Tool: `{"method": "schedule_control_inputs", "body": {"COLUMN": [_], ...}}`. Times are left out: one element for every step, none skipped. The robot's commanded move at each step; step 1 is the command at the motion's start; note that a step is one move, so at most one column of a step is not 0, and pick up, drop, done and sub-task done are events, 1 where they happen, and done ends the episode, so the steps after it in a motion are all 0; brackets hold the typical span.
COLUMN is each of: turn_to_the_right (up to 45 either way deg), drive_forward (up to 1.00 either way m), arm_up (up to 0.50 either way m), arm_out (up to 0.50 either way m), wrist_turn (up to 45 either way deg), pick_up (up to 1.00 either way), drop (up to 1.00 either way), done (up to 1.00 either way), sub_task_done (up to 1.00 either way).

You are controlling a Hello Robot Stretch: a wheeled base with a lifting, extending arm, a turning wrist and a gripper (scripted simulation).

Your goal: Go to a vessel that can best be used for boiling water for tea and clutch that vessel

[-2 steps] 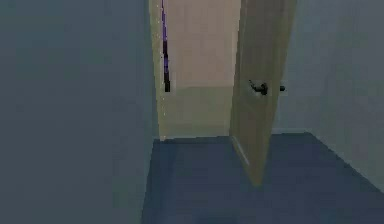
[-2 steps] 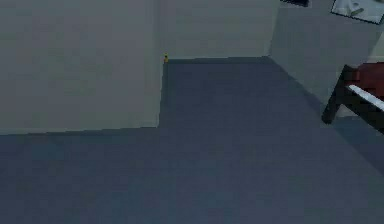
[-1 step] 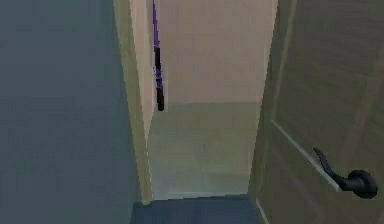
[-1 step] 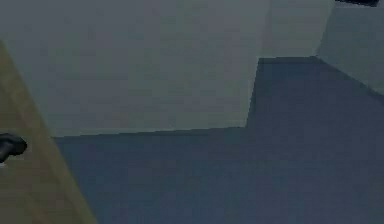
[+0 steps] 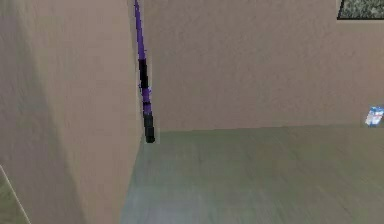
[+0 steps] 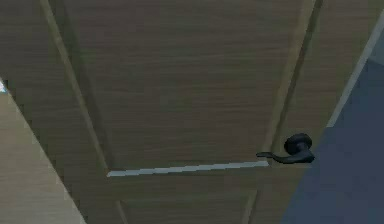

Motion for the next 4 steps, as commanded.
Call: {"method": "schedule_control_inputs", "body": {"turn_to_the_right": [-9.0,0.0,33.0,0.0], "drive_forward": [0.00,0.45,0.00,0.55], "arm_up": [0.00,0.00,0.00,0.00], "arm_out": [0.00,0.00,0.00,0.00], "wrist_turn": [0.0,0.0,0.0,0.0], "pick_up": [0.00,0.00,0.00,0.00], "drop": [0.00,0.00,0.00,0.00], "done": [0.00,0.00,0.00,0.00], "sub_task_done": [0.00,0.00,0.00,0.00]}}
